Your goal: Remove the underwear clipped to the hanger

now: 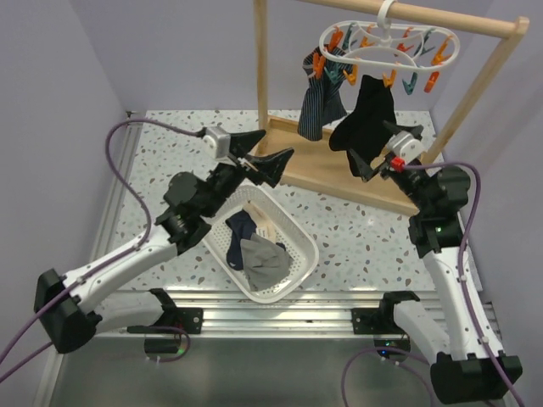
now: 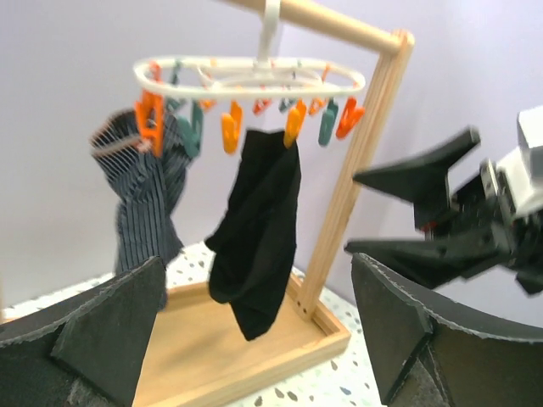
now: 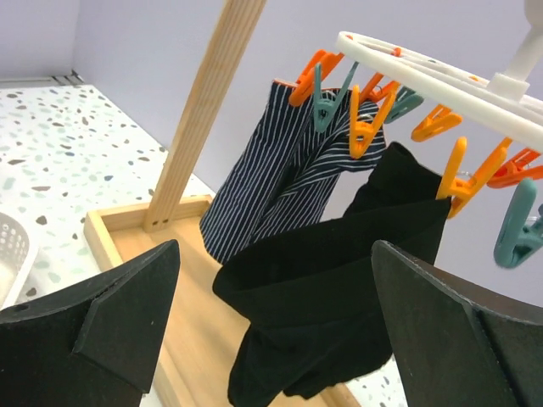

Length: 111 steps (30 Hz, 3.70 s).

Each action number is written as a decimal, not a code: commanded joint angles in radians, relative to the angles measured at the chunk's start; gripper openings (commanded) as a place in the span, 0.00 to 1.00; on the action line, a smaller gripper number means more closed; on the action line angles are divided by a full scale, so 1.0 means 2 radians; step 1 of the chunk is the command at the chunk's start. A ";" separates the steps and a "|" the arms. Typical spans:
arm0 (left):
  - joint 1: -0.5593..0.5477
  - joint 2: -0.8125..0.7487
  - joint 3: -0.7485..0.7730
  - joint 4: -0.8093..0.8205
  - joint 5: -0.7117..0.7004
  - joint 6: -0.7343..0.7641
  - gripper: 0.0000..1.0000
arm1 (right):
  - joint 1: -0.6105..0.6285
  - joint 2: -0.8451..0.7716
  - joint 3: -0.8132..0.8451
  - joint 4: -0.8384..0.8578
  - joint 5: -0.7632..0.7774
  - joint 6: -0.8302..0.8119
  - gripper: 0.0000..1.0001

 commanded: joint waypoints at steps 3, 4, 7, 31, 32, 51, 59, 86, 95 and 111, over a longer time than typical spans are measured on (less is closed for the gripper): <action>0.006 -0.109 -0.074 -0.048 -0.065 0.030 0.95 | 0.031 -0.044 -0.079 0.106 0.029 -0.044 0.99; 0.006 -0.120 -0.083 -0.054 -0.078 0.027 0.95 | 0.030 -0.039 -0.062 0.064 0.019 -0.052 0.99; 0.006 -0.156 -0.109 -0.072 -0.102 0.017 0.95 | 0.032 -0.008 -0.035 0.056 0.041 -0.037 0.99; 0.018 -0.149 -0.109 -0.098 -0.149 0.051 0.99 | 0.019 0.161 0.144 0.059 0.193 0.194 0.99; 0.018 -0.152 -0.113 -0.098 -0.150 0.049 0.99 | 0.013 0.160 0.144 0.058 0.185 0.191 0.99; 0.024 -0.146 -0.116 -0.095 -0.140 0.044 1.00 | -0.020 0.221 0.166 0.117 0.149 0.154 0.94; 0.025 -0.150 -0.118 -0.099 -0.143 0.041 1.00 | -0.021 0.251 0.196 0.153 0.152 0.152 0.92; 0.026 -0.153 -0.120 -0.101 -0.142 0.027 1.00 | -0.021 0.258 0.202 0.162 0.127 0.131 0.15; 0.026 -0.155 -0.120 -0.101 -0.142 0.026 1.00 | -0.021 0.252 0.207 0.140 0.118 0.141 0.59; 0.026 -0.107 -0.101 -0.090 -0.105 0.017 1.00 | -0.021 0.145 0.144 0.003 0.107 0.113 0.99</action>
